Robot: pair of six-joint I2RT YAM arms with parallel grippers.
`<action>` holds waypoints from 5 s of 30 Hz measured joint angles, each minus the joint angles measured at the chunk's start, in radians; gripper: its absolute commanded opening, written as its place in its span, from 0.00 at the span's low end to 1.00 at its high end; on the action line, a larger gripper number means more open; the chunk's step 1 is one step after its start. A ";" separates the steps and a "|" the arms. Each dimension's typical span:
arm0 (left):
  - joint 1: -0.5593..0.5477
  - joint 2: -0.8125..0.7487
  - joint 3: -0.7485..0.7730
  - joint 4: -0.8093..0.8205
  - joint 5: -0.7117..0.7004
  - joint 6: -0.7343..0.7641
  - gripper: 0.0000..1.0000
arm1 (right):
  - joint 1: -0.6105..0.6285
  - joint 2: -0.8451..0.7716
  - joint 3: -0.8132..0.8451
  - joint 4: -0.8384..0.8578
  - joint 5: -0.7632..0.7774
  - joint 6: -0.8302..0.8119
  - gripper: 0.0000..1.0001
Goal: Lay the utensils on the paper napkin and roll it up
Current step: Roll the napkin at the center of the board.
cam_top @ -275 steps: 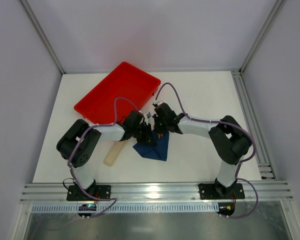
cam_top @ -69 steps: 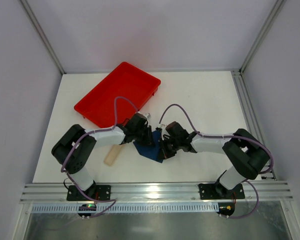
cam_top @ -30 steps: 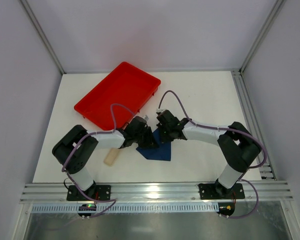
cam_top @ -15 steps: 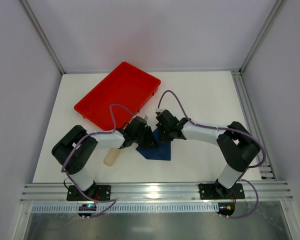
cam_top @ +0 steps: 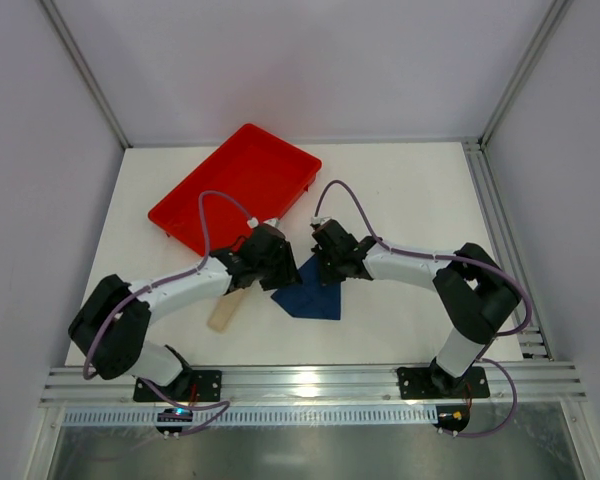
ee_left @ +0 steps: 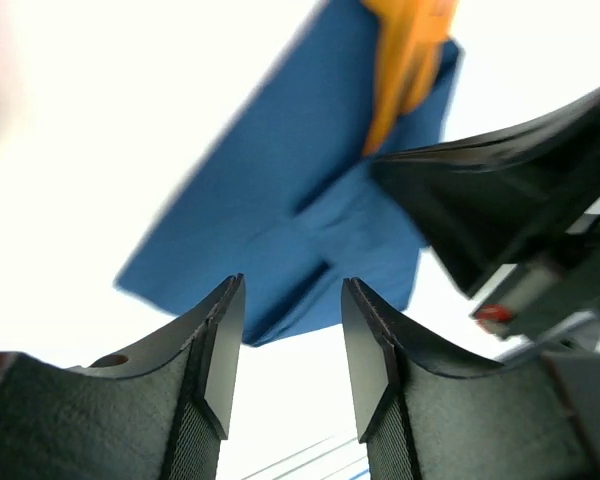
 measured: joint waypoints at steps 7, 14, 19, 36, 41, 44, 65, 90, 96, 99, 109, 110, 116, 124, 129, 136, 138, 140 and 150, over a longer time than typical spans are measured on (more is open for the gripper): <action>0.000 -0.074 -0.101 -0.092 -0.097 -0.006 0.52 | 0.000 0.000 -0.009 0.021 -0.007 -0.006 0.04; 0.000 -0.053 -0.158 -0.069 -0.090 -0.036 0.52 | 0.000 0.000 -0.015 0.039 -0.010 -0.007 0.04; -0.005 -0.027 -0.168 0.037 -0.047 -0.071 0.51 | 0.000 -0.001 -0.020 0.051 -0.010 -0.006 0.04; -0.051 -0.051 -0.279 0.283 0.022 -0.171 0.50 | 0.000 -0.010 -0.043 0.090 -0.017 -0.005 0.04; -0.081 -0.056 -0.283 0.296 -0.022 -0.195 0.49 | 0.000 -0.012 -0.047 0.095 -0.017 -0.005 0.04; -0.108 -0.085 -0.297 0.289 -0.084 -0.220 0.48 | 0.000 -0.013 -0.048 0.097 -0.017 -0.005 0.04; -0.201 -0.095 -0.319 0.312 -0.311 -0.283 0.52 | 0.000 -0.023 -0.062 0.112 -0.017 -0.006 0.04; -0.217 -0.085 -0.263 0.376 -0.320 -0.117 0.14 | 0.000 -0.030 -0.078 0.130 -0.019 0.006 0.04; -0.227 -0.066 -0.220 0.372 -0.305 -0.084 0.00 | 0.000 -0.039 -0.093 0.145 -0.018 0.017 0.04; -0.230 -0.064 -0.201 0.372 -0.298 -0.076 0.00 | 0.000 -0.040 -0.095 0.147 -0.018 0.021 0.04; -0.237 -0.046 -0.174 0.422 -0.265 -0.090 0.00 | 0.000 -0.040 -0.096 0.148 -0.018 0.032 0.04; -0.237 -0.038 -0.174 0.432 -0.261 -0.097 0.00 | 0.000 -0.040 -0.097 0.149 -0.018 0.032 0.04; -0.236 0.013 -0.170 0.449 -0.246 -0.135 0.00 | -0.006 -0.040 -0.098 0.150 -0.026 0.032 0.04; -0.238 0.030 -0.151 0.420 -0.247 -0.161 0.11 | -0.015 -0.050 -0.105 0.146 -0.043 0.032 0.04; -0.238 -0.003 -0.140 0.319 -0.304 -0.161 0.33 | -0.016 -0.051 -0.107 0.145 -0.047 0.032 0.04; -0.238 -0.085 -0.169 0.241 -0.327 -0.159 0.49 | -0.016 -0.051 -0.109 0.147 -0.050 0.032 0.04; -0.238 -0.095 -0.186 0.222 -0.326 -0.162 0.50 | -0.016 -0.051 -0.109 0.147 -0.050 0.034 0.04; -0.239 -0.098 -0.193 0.194 -0.326 -0.162 0.50 | -0.016 -0.051 -0.109 0.147 -0.050 0.035 0.04; -0.318 -0.151 -0.138 0.081 -0.344 -0.118 0.40 | -0.016 -0.051 -0.109 0.146 -0.050 0.037 0.04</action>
